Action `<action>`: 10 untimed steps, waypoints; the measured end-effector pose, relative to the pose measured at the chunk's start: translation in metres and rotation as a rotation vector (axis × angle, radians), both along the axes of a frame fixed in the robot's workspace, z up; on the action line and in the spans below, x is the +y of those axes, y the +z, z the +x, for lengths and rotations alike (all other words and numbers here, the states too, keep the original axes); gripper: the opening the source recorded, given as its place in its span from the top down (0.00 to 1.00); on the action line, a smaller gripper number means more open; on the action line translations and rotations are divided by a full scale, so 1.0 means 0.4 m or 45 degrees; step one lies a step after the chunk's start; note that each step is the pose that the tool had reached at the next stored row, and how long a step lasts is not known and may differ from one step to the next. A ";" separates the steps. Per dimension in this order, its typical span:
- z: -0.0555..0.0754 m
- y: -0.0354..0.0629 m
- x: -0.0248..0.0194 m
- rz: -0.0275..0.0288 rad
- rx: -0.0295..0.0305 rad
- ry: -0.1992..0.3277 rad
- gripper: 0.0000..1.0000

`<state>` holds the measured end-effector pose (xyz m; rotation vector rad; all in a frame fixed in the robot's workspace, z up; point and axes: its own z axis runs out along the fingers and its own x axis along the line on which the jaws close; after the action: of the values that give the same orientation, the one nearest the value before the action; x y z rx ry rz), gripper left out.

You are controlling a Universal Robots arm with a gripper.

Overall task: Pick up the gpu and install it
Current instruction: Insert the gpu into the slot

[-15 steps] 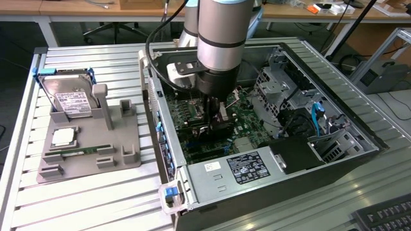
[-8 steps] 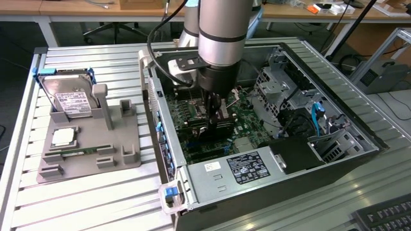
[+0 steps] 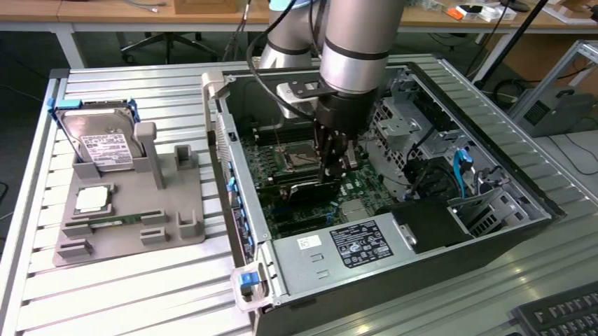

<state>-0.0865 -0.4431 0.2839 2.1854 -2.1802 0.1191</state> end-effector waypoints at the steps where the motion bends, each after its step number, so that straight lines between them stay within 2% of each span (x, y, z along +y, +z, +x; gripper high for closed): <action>1: 0.012 0.000 0.000 -0.0001 0.0059 0.000 0.89; 3: 0.034 0.000 0.000 -0.0001 0.0162 0.002 0.89; 10: 0.038 0.000 0.001 -0.0001 0.0178 0.002 0.89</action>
<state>-0.0714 -0.4425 0.2839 2.1816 -2.1709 0.1036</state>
